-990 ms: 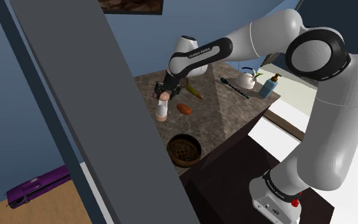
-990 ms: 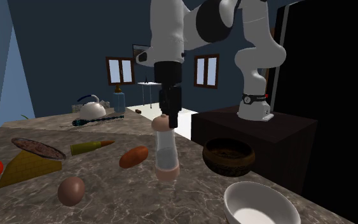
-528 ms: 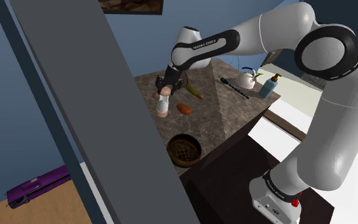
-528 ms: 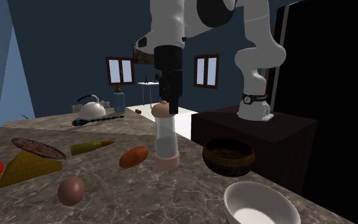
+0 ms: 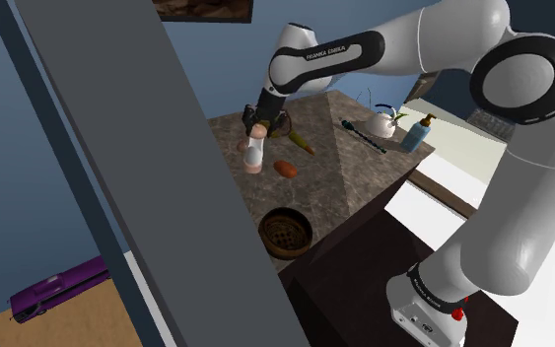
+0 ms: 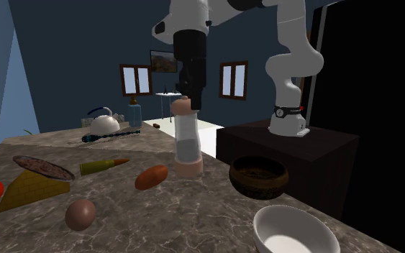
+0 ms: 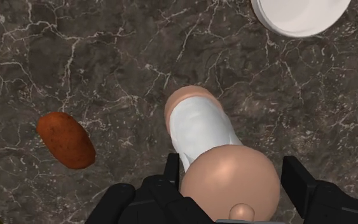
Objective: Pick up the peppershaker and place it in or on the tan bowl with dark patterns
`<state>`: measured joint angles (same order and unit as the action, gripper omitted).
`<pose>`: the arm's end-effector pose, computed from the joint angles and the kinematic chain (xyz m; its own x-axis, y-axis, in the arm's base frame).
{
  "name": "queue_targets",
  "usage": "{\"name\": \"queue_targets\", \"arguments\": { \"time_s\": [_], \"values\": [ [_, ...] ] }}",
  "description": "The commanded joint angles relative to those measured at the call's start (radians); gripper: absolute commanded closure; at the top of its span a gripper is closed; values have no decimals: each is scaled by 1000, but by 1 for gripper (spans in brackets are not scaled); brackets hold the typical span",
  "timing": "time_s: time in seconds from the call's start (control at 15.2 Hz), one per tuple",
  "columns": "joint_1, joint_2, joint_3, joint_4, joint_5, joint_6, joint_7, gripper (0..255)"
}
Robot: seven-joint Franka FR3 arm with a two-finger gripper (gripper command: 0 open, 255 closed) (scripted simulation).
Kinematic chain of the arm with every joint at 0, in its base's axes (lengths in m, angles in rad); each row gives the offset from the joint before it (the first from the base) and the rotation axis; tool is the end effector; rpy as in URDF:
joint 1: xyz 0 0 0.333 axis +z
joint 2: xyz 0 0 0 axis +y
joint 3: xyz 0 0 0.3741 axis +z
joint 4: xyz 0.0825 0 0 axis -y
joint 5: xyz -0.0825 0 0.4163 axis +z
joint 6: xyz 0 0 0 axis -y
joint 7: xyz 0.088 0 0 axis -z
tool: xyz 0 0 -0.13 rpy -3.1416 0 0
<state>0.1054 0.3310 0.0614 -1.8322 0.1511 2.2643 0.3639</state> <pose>0.6818 0.1183 0.3765 0.9561 -0.2909 0.0359 -0.2811 -0.9448 -0.1684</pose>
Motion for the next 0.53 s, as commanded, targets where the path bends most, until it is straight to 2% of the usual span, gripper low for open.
{"name": "queue_targets", "arguments": {
  "time_s": [0.0, 0.13, 0.46],
  "values": [
    [0, -11, 0, 12, -2, -23, 4, 255],
    [0, -20, -1, 20, -3, -39, 6, 255],
    [11, -217, 11, -210, 11, -4, 20, 255]
  ]
}}
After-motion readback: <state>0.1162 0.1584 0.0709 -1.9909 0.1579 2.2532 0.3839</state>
